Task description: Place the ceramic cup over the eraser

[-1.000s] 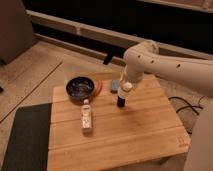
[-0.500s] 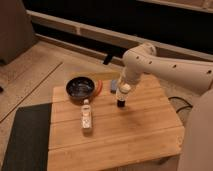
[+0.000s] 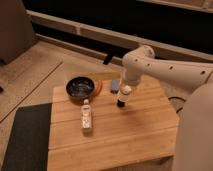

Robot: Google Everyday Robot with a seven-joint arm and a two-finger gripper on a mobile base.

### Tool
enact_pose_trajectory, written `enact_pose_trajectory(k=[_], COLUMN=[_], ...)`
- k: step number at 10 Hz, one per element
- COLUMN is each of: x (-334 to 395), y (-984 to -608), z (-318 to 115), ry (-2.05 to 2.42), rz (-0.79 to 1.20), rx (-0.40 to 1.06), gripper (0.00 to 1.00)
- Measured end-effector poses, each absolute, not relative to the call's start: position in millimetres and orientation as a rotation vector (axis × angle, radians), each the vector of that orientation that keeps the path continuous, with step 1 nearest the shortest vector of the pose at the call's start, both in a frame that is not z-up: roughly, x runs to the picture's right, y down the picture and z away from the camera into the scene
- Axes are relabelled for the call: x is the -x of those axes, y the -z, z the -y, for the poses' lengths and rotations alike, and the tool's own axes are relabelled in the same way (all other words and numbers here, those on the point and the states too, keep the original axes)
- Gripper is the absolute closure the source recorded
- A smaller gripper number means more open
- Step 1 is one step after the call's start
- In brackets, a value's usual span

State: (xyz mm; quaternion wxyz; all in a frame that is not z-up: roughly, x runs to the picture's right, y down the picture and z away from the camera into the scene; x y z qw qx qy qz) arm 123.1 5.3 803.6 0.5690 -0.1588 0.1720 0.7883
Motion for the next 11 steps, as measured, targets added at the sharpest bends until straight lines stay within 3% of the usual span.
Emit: enact_pose_trajectory(k=[5,6,7,11], x=[-122.5,-122.8,-122.7,-122.3], y=[-821.7,-823.6,-824.8,-830.4], z=[-15.2,-17.4,-19.2,-29.5], ry=[-1.857,-1.856,-1.855,-1.828], rz=[-0.433,-0.440,-0.445,-0.471], rx=[0.408,0.414,0.421,0.450], gripper=[0.99,0.95,0.88,0.43])
